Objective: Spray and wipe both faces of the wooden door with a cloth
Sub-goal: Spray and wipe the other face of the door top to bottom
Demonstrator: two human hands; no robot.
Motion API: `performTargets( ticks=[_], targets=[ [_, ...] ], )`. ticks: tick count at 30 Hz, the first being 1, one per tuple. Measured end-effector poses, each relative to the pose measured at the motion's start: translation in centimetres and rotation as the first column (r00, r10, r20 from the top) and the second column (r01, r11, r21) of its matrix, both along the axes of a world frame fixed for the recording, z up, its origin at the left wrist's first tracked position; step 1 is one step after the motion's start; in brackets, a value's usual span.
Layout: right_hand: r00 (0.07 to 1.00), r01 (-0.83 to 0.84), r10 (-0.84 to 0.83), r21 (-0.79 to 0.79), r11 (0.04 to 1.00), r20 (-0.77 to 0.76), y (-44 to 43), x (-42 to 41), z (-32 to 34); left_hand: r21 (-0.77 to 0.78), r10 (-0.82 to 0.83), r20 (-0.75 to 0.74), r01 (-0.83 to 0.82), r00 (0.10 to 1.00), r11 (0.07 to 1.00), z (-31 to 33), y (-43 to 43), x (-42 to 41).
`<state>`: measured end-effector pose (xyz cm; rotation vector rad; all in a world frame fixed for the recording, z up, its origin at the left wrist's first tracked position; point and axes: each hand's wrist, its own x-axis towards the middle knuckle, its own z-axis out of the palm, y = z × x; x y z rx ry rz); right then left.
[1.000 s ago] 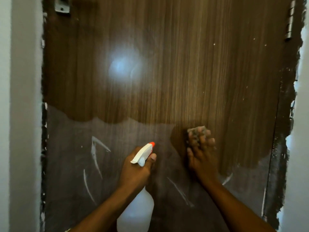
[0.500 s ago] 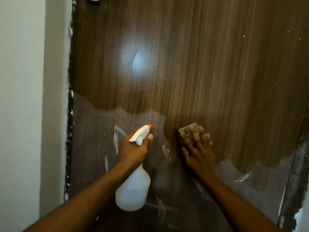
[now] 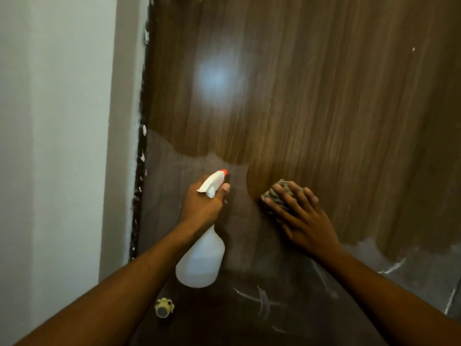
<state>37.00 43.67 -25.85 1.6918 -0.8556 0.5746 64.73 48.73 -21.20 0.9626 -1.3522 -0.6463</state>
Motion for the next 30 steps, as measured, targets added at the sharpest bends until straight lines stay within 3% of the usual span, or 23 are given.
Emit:
performTargets(
  ticks=[1,4,6,8,10,13,15,17,19,21,23,25,27,28,30],
  targets=[
    [0.999,0.008,-0.007,-0.026,1.000,0.037,-0.2,0.2,0.9,0.010,0.007,-0.018,-0.007,1.000,1.000,0.2,-0.2,0.7],
    [0.927,0.064,-0.023,-0.097,0.993,0.373,-2.1,6.1,4.3,0.001,0.036,-0.019,-0.036,0.999,0.999,0.0,-1.2,2.2],
    [0.883,0.071,-0.016,-0.101,0.992,0.470,-3.5,10.9,5.2,-0.002,0.054,0.009,-0.054,0.998,0.999,-0.6,-1.7,3.0],
    [0.924,0.041,-0.008,-0.078,0.996,0.382,-4.4,13.1,4.3,-0.002,0.085,0.043,-0.085,0.995,0.996,-0.9,-2.1,3.9],
    [0.986,0.000,0.003,-0.021,1.000,0.166,-4.4,13.0,2.5,0.037,0.111,0.054,-0.113,0.992,0.993,-1.2,-2.7,5.0],
    [0.989,-0.044,0.052,0.058,0.997,-0.142,-2.8,9.6,0.3,0.063,0.104,0.025,-0.105,0.994,0.992,-1.5,-2.7,6.1],
    [0.987,-0.017,0.026,0.060,0.998,-0.157,-1.6,7.7,-0.1,0.057,0.104,0.000,-0.104,0.995,0.993,-1.5,-2.3,6.8],
    [0.997,-0.003,0.001,0.028,1.000,0.082,-1.5,9.0,0.4,0.051,0.133,0.018,-0.133,0.991,0.990,-1.3,-1.8,7.8],
    [0.926,0.046,-0.043,0.000,0.999,0.374,-2.5,13.4,2.2,0.040,0.158,0.010,-0.158,0.987,0.987,-1.0,-1.5,8.6],
    [0.870,0.055,-0.052,0.009,0.998,0.489,-4.0,18.7,4.0,0.029,0.170,-0.012,-0.169,0.985,0.985,-0.6,-1.1,9.5],
    [0.916,0.023,-0.029,0.021,1.000,0.400,-5.2,21.7,4.2,-0.014,0.202,0.003,-0.202,0.979,0.979,-0.3,-1.0,10.6],
    [0.993,-0.012,0.006,0.054,0.998,0.117,-5.9,22.1,2.9,-0.058,0.236,0.024,-0.234,0.972,0.971,-0.2,-1.2,12.0],
    [0.986,-0.027,0.043,0.101,0.995,-0.158,-5.5,20.7,1.9,-0.076,0.265,0.042,-0.261,0.963,0.962,-0.2,-1.2,12.9],
    [0.972,-0.036,0.061,0.110,0.993,-0.226,-5.2,19.7,1.7,-0.077,0.268,0.045,-0.264,0.962,0.961,-0.2,-1.1,13.2],
    [0.974,-0.048,0.064,0.078,0.996,-0.219,-4.7,17.9,1.8,-0.081,0.254,0.051,-0.250,0.966,0.965,-0.1,-0.9,13.3]
  ],
)
